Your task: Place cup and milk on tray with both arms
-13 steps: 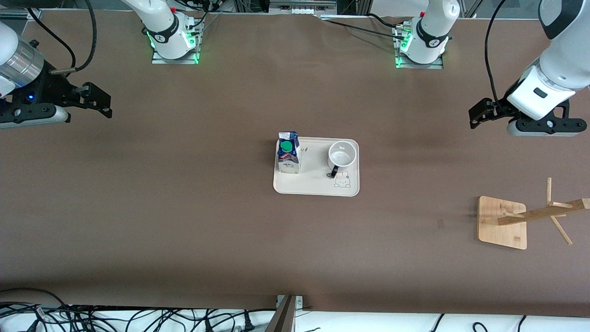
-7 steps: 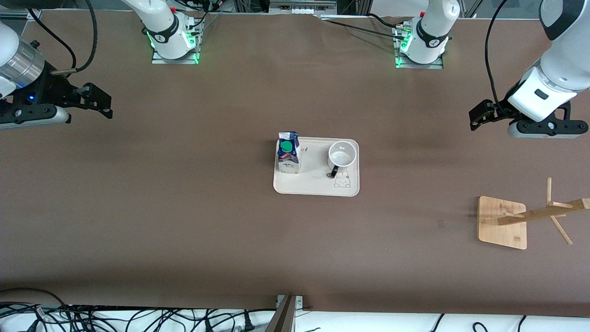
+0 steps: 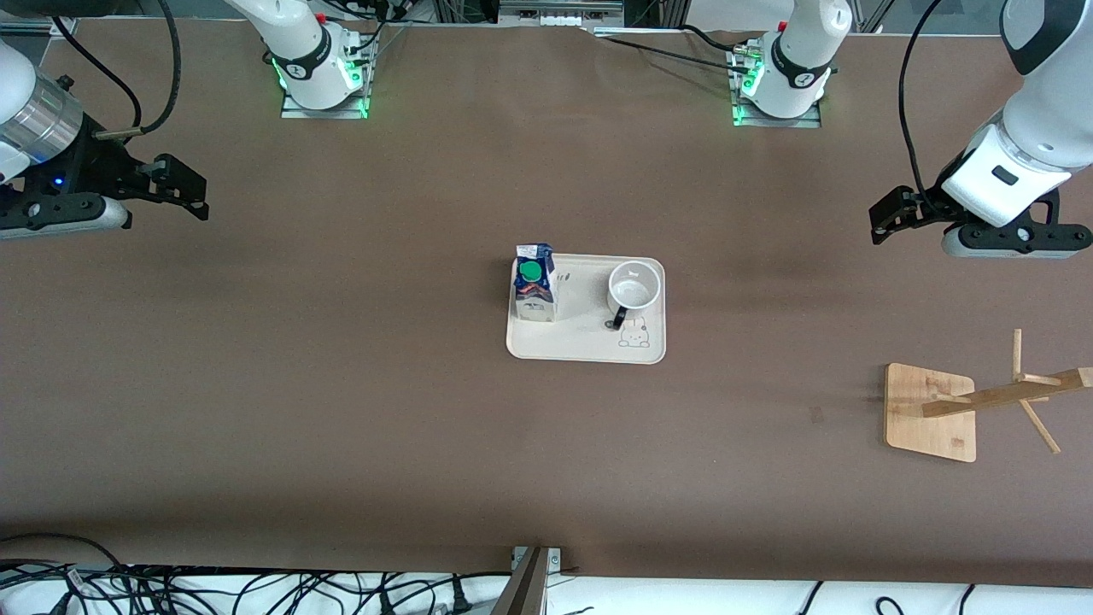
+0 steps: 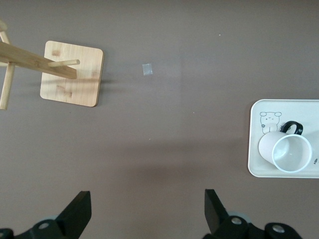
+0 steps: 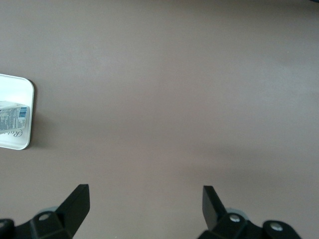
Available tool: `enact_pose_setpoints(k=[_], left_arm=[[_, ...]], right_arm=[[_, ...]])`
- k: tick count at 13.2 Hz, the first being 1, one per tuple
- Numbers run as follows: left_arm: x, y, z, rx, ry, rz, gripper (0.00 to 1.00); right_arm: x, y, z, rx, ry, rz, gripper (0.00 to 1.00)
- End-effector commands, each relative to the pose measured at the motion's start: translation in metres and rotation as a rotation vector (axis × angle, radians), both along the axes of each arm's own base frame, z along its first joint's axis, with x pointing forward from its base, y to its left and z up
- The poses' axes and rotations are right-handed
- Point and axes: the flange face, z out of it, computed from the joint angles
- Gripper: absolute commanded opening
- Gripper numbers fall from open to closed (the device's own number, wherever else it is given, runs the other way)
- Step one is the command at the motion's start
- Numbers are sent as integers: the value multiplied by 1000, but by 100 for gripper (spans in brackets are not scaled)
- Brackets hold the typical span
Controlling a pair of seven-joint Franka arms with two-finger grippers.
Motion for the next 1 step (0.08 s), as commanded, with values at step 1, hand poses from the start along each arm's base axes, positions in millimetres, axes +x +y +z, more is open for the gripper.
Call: enact_pose_setpoints(k=[1], left_arm=[[7,-9,8,11,18,-8,100]], right_arm=[[2,1,4,-5,-9,-4,100]])
